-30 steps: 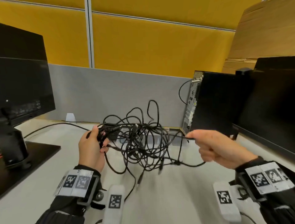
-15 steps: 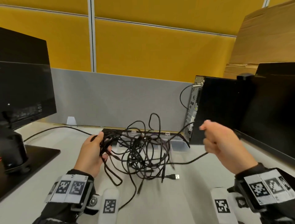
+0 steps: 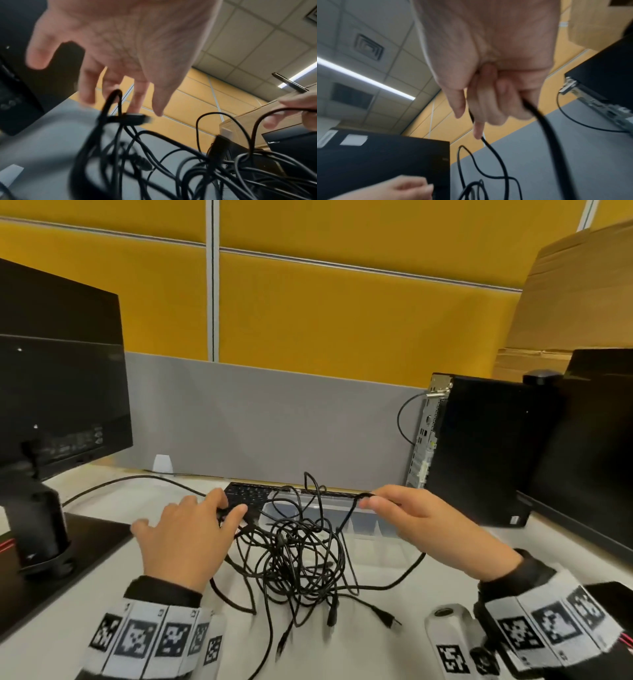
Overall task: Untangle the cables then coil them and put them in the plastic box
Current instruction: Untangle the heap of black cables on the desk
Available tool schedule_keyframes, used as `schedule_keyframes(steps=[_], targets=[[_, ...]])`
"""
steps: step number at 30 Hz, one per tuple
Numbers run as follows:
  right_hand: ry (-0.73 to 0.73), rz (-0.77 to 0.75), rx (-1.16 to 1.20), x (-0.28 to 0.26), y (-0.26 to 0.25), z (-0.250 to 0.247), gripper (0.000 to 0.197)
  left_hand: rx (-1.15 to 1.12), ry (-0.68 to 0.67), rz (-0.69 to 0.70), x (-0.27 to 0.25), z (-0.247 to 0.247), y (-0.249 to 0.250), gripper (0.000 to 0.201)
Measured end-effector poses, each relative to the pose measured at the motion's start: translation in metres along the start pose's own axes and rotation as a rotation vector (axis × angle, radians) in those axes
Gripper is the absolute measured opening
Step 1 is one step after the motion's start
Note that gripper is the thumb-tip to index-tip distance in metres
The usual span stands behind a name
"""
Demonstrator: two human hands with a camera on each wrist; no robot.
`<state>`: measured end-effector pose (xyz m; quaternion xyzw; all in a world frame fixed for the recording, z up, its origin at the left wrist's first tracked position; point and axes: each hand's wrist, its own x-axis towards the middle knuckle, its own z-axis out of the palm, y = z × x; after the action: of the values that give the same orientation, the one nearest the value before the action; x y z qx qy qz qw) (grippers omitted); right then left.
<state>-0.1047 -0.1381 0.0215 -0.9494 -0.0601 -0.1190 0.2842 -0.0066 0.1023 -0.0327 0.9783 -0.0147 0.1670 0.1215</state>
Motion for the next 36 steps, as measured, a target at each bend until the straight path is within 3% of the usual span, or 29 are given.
schedule_keyframes(steps=[2, 4, 5, 8, 10, 13, 17, 19, 21, 24, 26, 29, 32, 34, 36], targets=[[0.008, -0.060, -0.134, 0.003, -0.007, 0.006, 0.028, -0.048, 0.132, 0.080, 0.000, -0.003, 0.002, 0.040], [-0.014, -0.137, -0.216, 0.006, -0.013, 0.010, 0.027, -0.281, 0.255, 0.311, -0.003, 0.001, 0.009, 0.040], [-0.034, -0.182, -0.230, 0.008, -0.016, 0.012, 0.026, -0.430, 0.239, 0.434, -0.005, 0.003, 0.014, 0.042], [-0.079, -0.325, -0.202, 0.013, -0.028, 0.017, 0.021, -0.768, -0.116, 0.663, -0.013, 0.012, 0.034, 0.059], [-0.039, -0.397, -0.145, 0.014, -0.030, 0.020, 0.017, -0.798, -0.243, 0.720, -0.017, 0.022, 0.045, 0.055], [0.223, -0.386, 0.043, 0.014, -0.027, 0.016, 0.023, -0.770, -0.179, 0.685, -0.013, 0.031, 0.043, 0.023], [0.758, -0.177, 0.767, 0.014, -0.001, -0.001, 0.028, -0.919, -0.215, 0.572, -0.002, 0.032, 0.028, 0.009], [0.828, -0.093, 0.724, 0.018, 0.016, -0.006, 0.026, -0.941, -0.254, 0.608, -0.003, 0.031, 0.028, 0.008], [0.780, -0.051, 0.292, 0.019, 0.024, -0.005, 0.016, -0.883, -0.250, 0.676, -0.007, 0.032, 0.032, 0.009], [0.649, -0.029, -0.564, 0.017, 0.028, 0.010, 0.048, -0.846, -0.197, 0.718, -0.010, 0.033, 0.037, 0.012], [0.502, -0.121, -0.756, 0.015, 0.013, 0.033, 0.045, -0.872, -0.173, 0.725, -0.011, 0.033, 0.038, 0.014], [0.265, -0.305, -0.753, 0.015, -0.001, 0.063, 0.021, -0.927, -0.152, 0.729, -0.012, 0.031, 0.036, 0.016], [0.071, -0.353, -0.440, 0.019, -0.002, 0.060, 0.031, -0.961, -0.157, 0.674, -0.010, 0.028, 0.032, 0.017], [0.170, -0.340, -0.105, 0.019, 0.003, 0.049, 0.031, -0.932, -0.185, 0.637, -0.007, 0.028, 0.028, 0.015], [0.434, -0.318, 0.108, 0.020, 0.005, 0.035, 0.040, -0.897, -0.205, 0.621, -0.005, 0.029, 0.025, 0.017]])
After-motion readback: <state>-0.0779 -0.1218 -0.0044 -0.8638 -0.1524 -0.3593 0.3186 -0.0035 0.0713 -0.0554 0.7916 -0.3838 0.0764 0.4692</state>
